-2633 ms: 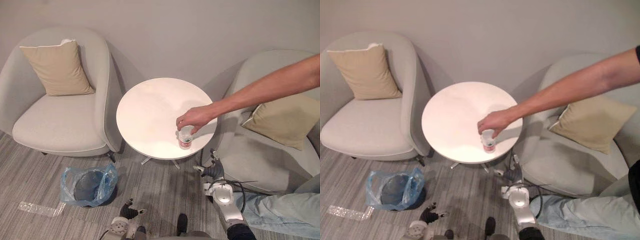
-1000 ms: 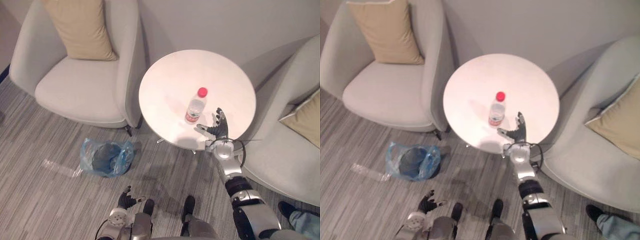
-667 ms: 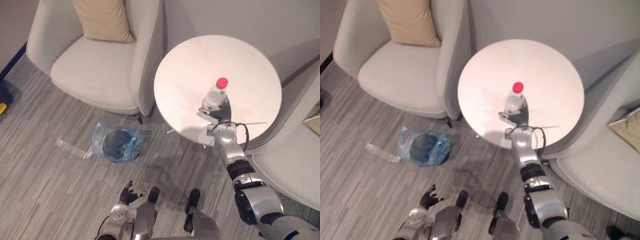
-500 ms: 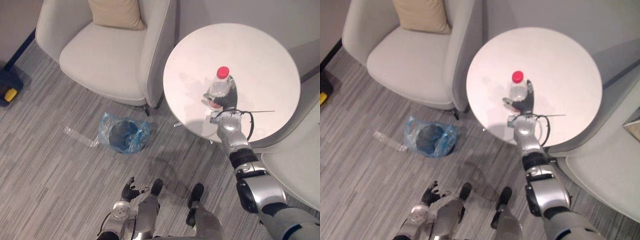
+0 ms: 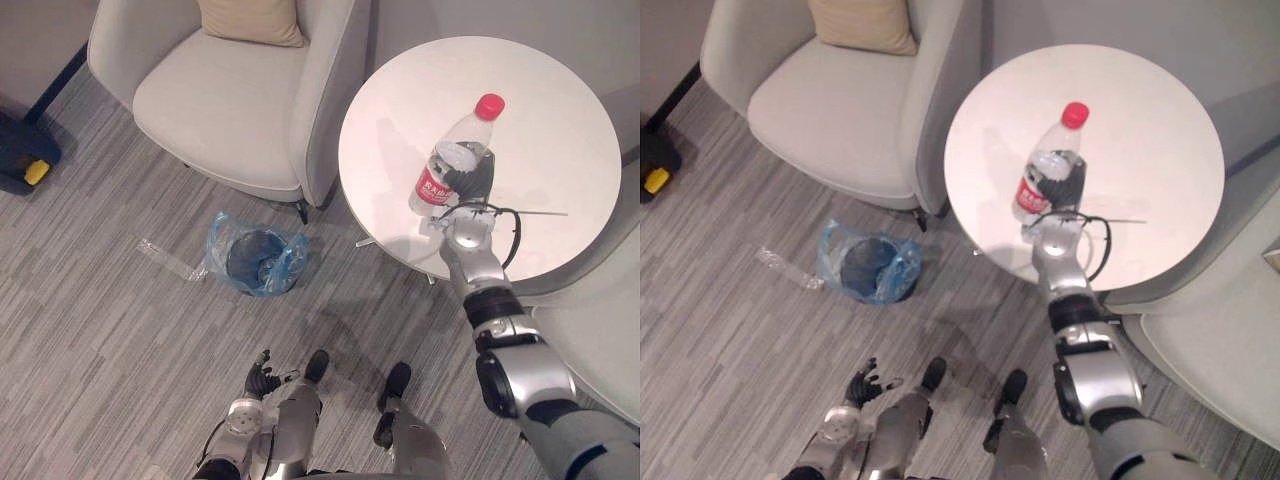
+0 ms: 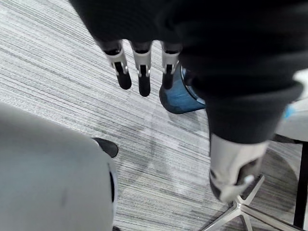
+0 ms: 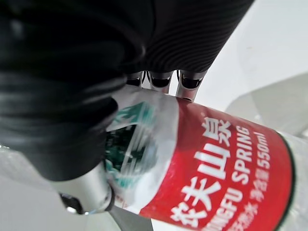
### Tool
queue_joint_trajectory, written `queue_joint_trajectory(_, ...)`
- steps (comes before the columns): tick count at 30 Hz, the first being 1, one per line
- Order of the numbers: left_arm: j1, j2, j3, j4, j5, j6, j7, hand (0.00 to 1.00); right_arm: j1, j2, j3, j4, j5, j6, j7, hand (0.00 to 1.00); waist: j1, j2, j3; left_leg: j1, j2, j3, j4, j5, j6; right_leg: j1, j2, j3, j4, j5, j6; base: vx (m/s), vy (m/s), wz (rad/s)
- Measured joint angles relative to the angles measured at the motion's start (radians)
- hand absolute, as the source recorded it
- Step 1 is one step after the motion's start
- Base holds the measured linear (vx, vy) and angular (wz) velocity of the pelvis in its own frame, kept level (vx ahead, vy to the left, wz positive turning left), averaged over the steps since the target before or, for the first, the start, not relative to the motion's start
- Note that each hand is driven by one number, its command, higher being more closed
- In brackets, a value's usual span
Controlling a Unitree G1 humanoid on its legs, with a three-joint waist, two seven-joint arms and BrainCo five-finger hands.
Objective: Gather rubbish on tea table into small bin, then transfer packed bag to large trash can.
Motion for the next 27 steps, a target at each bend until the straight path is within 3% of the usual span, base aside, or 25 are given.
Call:
queue_joint_trajectory(5,0.005,0.010,0.000,0.023,0.011,0.014,-0.006,0.00,0.276,0.091,0.023,-0.259,-0.049,-0.003,0.045,1.00,-0.040,-0.028,-0.012,0.065,0.005,0.049,-0.051,0.010,0.008,0.019,-0.004,0.049,-0.002,0.006,0.009,0.01,0.026,-0.27)
queue_joint_trajectory(11,0.033,0.041,0.000,0.059,0.051,0.032,-0.028,0.00,0.570,0.156,0.057,-0.457,-0.070,-0.014,0.121,1.00,-0.087,-0.103,-0.094,0.140,0.013,0.141,-0.082,0.003,0.017,0.050,0.002,0.143,-0.031,0.014,0.022,0.00,0.021,-0.43)
queue_joint_trajectory(15,0.038,0.045,0.000,0.092,0.060,0.035,-0.035,0.00,0.682,0.181,0.071,-0.519,-0.105,-0.035,0.161,1.00,-0.102,-0.115,-0.137,0.173,0.021,0.191,-0.085,-0.013,0.023,0.068,0.012,0.197,-0.042,0.016,0.026,-0.03,0.019,-0.41)
queue_joint_trajectory(20,0.059,0.042,-0.003,0.117,0.067,0.035,-0.042,0.00,0.788,0.192,0.135,-0.550,-0.108,-0.039,0.207,1.00,-0.112,-0.109,-0.181,0.224,0.037,0.262,-0.078,-0.038,0.023,0.075,0.025,0.257,-0.013,0.005,0.032,-0.02,0.016,-0.43)
queue_joint_trajectory(23,0.059,0.043,-0.021,0.127,0.066,0.034,-0.043,0.00,0.813,0.214,0.161,-0.550,-0.129,-0.039,0.225,1.00,-0.129,-0.103,-0.182,0.219,0.042,0.262,-0.004,-0.081,0.024,0.047,0.029,0.274,0.110,-0.054,0.030,-0.04,0.014,-0.07)
queue_joint_trajectory(26,0.055,0.045,-0.040,0.130,0.066,0.033,-0.046,0.00,0.812,0.219,0.170,-0.553,-0.144,-0.040,0.226,1.00,-0.145,-0.096,-0.185,0.157,0.037,0.226,0.096,-0.115,0.033,-0.011,0.028,0.317,0.256,-0.124,0.055,-0.06,0.021,0.46)
queue_joint_trajectory(27,0.053,0.046,-0.041,0.130,0.062,0.032,-0.046,0.00,0.815,0.221,0.171,-0.556,-0.144,-0.039,0.225,1.00,-0.151,-0.097,-0.185,0.129,0.025,0.188,0.120,-0.114,0.033,-0.041,0.022,0.357,0.389,-0.202,0.045,-0.01,0.001,1.00)
